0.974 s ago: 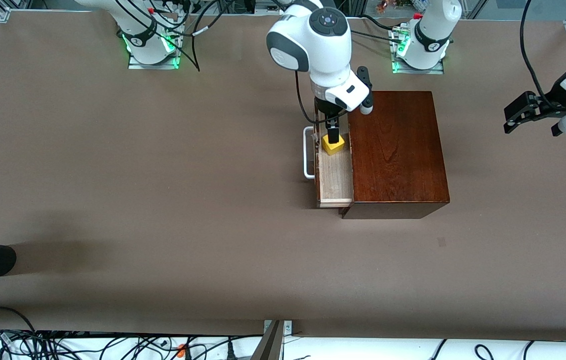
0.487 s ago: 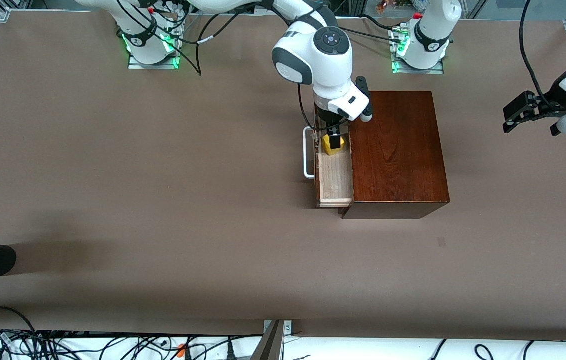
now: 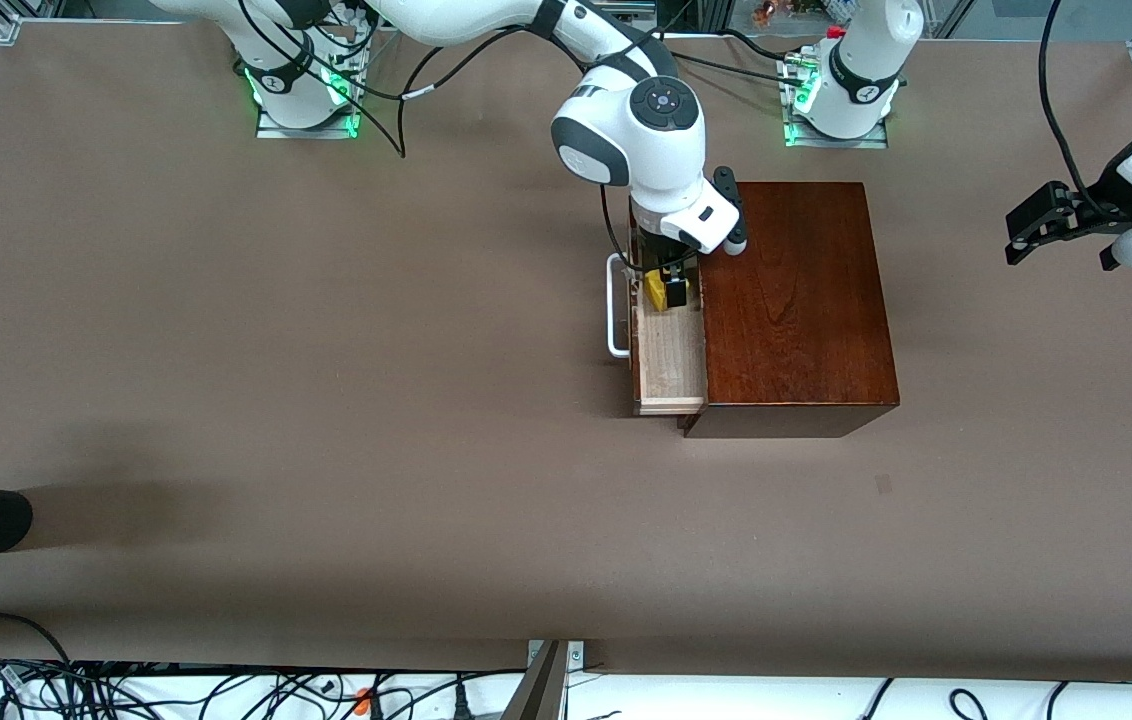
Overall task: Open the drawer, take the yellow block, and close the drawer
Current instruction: 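Lower the right gripper into the drawer and grasp the yellow cube, then lift the yellow cube out with the right gripper and carry it away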
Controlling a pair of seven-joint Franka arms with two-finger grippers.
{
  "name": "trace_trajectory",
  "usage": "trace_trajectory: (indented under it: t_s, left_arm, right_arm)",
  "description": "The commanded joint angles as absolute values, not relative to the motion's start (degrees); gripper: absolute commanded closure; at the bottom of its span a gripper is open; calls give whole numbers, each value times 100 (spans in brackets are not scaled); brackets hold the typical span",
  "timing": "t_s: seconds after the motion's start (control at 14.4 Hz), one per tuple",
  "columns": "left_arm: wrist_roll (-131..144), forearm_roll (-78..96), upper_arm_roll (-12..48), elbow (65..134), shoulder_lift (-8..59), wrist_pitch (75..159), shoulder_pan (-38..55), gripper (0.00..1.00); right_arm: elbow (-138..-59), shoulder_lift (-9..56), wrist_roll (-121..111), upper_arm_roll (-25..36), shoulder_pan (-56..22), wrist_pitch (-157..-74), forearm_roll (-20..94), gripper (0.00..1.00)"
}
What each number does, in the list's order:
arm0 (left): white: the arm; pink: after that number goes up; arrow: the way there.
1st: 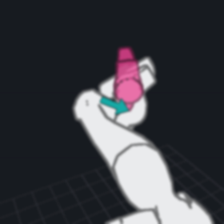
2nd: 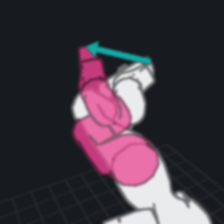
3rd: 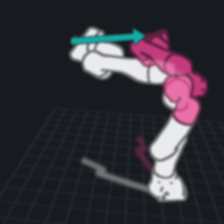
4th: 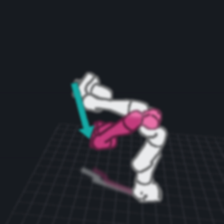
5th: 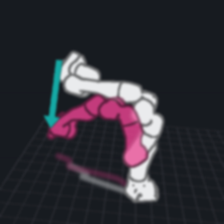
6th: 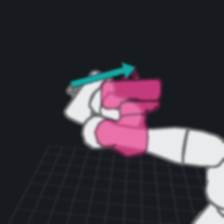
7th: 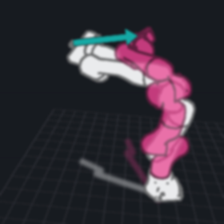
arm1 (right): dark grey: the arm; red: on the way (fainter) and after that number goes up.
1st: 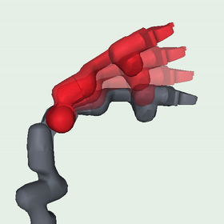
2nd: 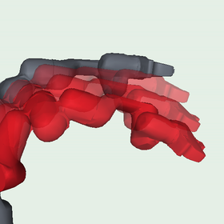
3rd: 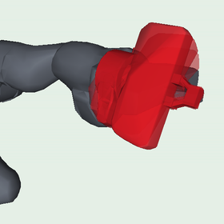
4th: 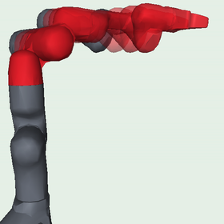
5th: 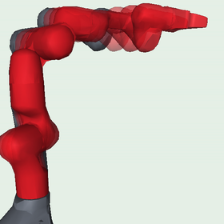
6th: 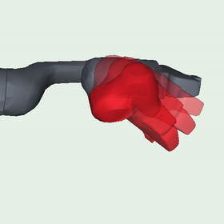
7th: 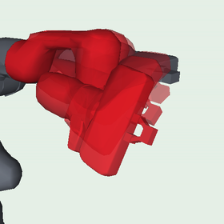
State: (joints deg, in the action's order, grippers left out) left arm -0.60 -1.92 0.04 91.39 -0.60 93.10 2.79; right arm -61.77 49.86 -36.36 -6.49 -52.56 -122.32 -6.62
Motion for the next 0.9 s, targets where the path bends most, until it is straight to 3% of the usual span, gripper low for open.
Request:
trace_trajectory:
  t_s: [0.0, 0.14, 0.21, 0.28, 0.35, 0.42, 0.83]
  left_arm:
    - [-158, -105, 26, 9237, -193, 9264, 229, 0]
    - [-167, -105, 9, 9229, -193, 9264, 229, 0]
    - [-167, -105, 9, 9229, -193, 9264, 229, 0]
    - [-167, -105, 9, 9229, -193, 9264, 229, 0]
    - [-167, -105, 9, 9229, -193, 9264, 229, 0]
    - [-167, -105, 9, 9229, -193, 9264, 229, 0]
    - [-167, -105, 9, 9229, -185, 9272, 229, 0]
  right_arm:
    - [-5933, 5142, -3718, -668, -5291, -12234, -650, 2]
    - [-5933, 5142, -3718, -659, -5291, -12200, -650, 39]
    - [-5933, 5133, -3692, -659, -5291, -12156, -650, 66]
    - [-5933, 5107, -3674, -668, -5291, -12068, -642, 84]
    - [-5933, 5089, -3665, -668, -5291, -11954, -633, 92]
    - [-5933, 5063, -3630, -668, -5282, -11823, -624, 100]
    - [-5687, 4764, -3261, -668, -5229, -11259, -536, 100]
